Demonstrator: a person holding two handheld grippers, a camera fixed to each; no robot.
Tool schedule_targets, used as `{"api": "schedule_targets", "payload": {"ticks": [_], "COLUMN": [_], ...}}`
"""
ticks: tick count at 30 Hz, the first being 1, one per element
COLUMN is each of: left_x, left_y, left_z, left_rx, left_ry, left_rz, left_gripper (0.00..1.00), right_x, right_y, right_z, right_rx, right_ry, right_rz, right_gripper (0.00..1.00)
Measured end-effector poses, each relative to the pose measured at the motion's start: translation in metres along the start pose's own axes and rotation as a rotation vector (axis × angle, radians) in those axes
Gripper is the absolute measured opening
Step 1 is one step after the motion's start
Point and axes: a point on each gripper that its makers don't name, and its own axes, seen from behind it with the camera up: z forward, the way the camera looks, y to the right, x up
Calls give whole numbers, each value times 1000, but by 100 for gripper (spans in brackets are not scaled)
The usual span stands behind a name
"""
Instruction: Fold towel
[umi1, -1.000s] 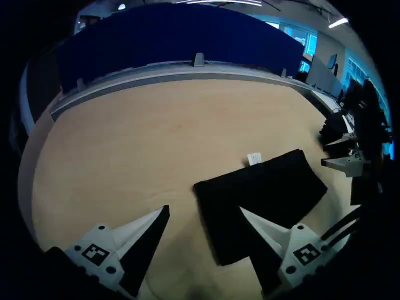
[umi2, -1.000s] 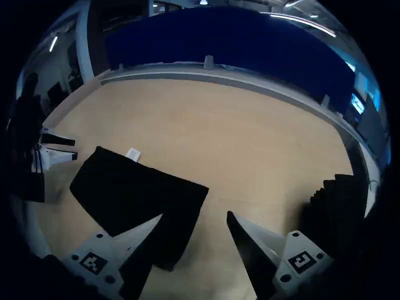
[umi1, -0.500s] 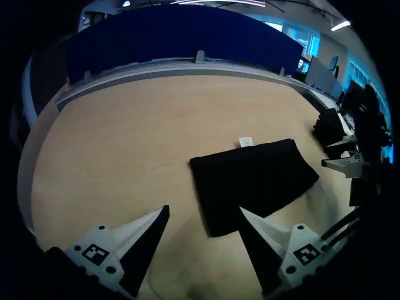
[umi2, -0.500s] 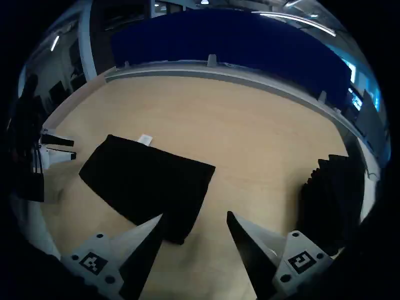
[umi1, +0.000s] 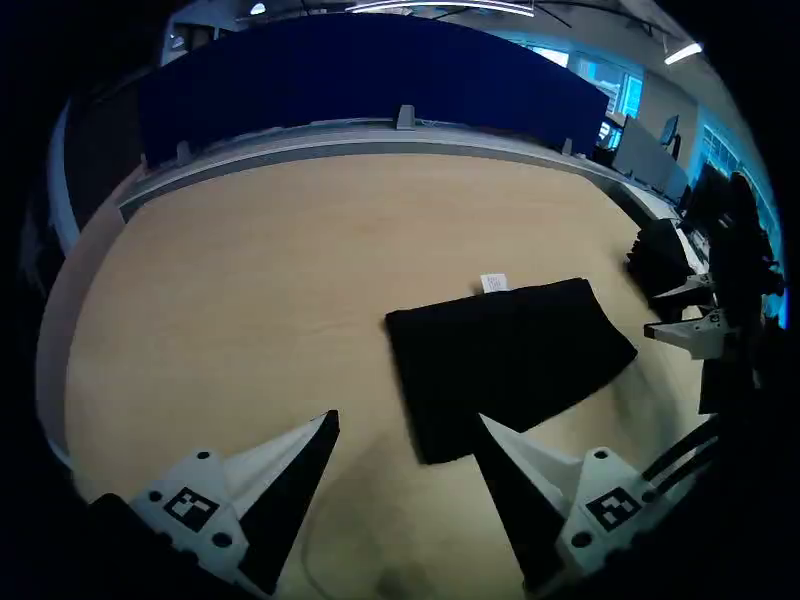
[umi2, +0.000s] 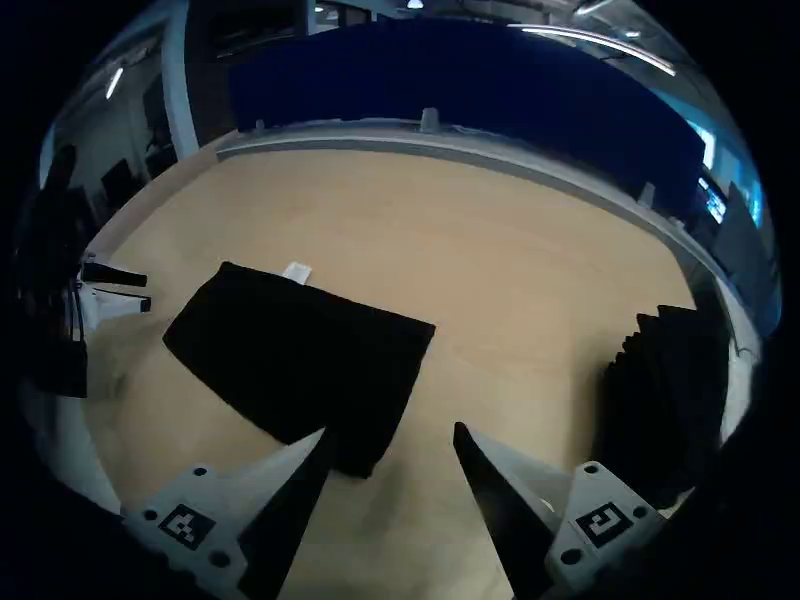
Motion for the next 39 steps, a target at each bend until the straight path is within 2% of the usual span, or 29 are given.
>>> {"api": "schedule_targets", "payload": {"ticks": [27, 36, 39], "left_x": [-18, -32, -39], "left_y": [-11, -24, -30], "left_z": [-15, -30, -36], "left_rx": [30, 74, 90], "left_ry": [-5, -6, -8], "left_rz": [-30, -46, -55], "left_gripper": [94, 94, 94], "right_x": [-25, -38, -41], "right_y": [-17, -23, -25], "right_z": [-5, 2, 5], "right_rx": [63, 119, 137], "right_ry": [-45, -89, -103], "right_rz": [-82, -154, -176], "right_gripper": [89, 86, 81]}}
